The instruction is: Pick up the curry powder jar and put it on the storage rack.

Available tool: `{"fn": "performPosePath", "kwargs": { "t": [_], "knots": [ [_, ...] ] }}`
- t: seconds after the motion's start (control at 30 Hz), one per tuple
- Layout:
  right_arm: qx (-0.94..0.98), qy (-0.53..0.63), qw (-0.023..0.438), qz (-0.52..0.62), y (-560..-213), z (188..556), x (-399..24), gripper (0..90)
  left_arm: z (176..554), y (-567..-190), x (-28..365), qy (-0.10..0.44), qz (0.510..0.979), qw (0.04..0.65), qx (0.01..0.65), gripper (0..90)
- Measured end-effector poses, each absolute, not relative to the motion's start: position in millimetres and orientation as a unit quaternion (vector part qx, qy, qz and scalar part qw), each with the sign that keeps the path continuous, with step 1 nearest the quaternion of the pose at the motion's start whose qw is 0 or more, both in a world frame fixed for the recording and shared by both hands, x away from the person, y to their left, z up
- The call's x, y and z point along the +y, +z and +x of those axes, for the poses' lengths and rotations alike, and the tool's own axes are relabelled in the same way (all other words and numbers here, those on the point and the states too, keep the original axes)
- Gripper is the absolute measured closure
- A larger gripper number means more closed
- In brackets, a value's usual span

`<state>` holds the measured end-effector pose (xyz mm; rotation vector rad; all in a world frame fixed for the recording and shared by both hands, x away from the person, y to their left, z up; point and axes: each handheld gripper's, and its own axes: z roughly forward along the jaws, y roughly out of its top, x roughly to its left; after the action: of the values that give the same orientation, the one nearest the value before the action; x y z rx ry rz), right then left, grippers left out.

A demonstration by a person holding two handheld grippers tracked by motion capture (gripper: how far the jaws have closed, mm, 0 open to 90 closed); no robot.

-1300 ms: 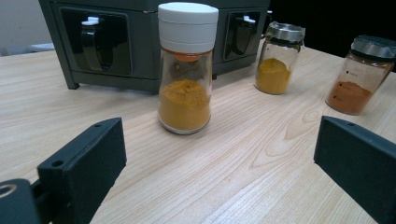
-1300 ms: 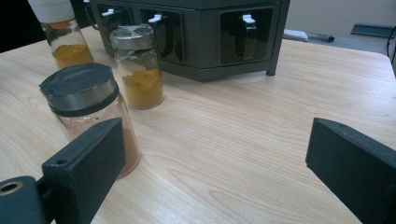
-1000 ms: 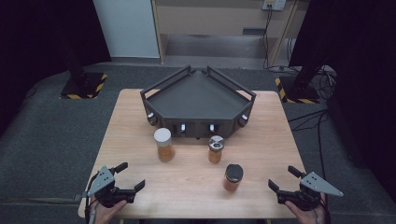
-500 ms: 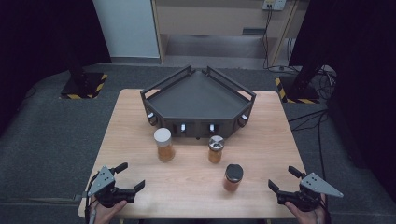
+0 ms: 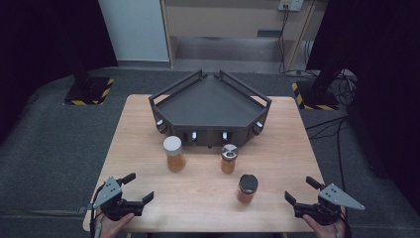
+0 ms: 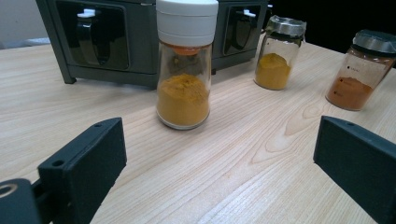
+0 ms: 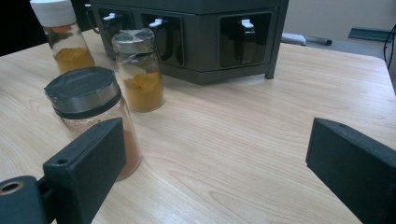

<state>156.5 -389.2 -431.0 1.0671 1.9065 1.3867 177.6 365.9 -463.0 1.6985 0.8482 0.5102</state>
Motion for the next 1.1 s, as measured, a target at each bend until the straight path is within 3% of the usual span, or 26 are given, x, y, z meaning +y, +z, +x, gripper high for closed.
{"fn": "performPosePath", "kwargs": {
  "t": [1.1],
  "knots": [
    [0.707, 0.517, 0.272, 0.4, -431.3, 157.1, -390.4, 5.7, 184.2, -441.0, 364.2, 0.204, 0.732, 0.552, 0.342, 2.5]
  ]
}}
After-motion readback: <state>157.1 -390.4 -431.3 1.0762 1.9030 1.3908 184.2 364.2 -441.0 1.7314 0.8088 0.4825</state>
